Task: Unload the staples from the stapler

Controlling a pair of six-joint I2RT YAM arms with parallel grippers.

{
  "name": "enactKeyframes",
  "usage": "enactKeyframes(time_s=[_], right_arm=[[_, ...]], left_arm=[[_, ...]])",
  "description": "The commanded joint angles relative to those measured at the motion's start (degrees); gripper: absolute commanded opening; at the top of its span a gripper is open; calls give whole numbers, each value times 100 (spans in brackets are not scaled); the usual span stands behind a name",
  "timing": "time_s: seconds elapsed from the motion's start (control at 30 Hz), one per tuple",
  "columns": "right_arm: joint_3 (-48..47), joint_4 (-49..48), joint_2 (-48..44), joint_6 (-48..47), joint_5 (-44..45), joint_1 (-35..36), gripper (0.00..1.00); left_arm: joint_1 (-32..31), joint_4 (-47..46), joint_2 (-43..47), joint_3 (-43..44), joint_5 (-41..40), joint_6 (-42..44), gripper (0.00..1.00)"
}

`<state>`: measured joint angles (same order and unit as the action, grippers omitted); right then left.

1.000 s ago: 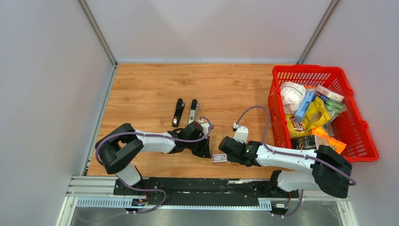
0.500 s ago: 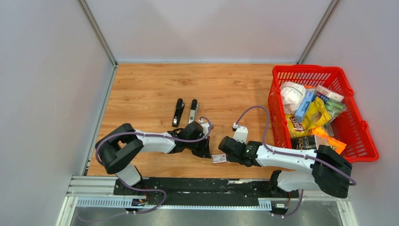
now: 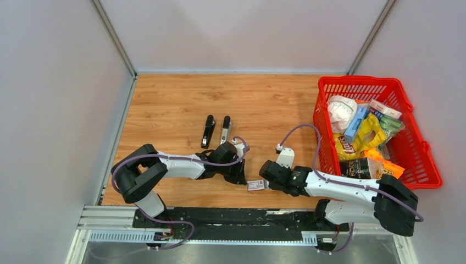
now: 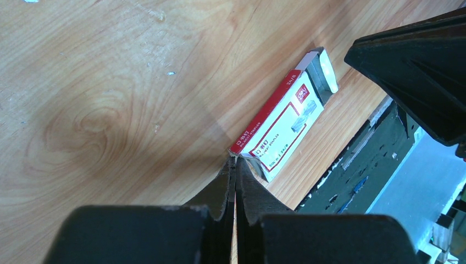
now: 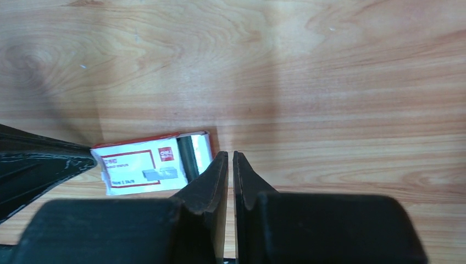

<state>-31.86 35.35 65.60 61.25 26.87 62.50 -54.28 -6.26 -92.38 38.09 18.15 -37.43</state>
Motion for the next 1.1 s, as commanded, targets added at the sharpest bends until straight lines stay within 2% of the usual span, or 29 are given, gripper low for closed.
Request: enactKeyframes(time_s=[0.0,0.57,0.93,1.07], right_arm=[[74,-11,136,150,204,17,10],[-57,-696,664,-43,-244,17,8],[-101,-521,524,-70,-148,25,8],[-180,-126,348,-70,133,34,10]], left_arm=[[-56,64,-122,32,-57,16,0],[-56,20,-202,59,13,-1,0],[-65,20,-184,67,-5,16,0],[-74,2,-193,59,13,8,0]])
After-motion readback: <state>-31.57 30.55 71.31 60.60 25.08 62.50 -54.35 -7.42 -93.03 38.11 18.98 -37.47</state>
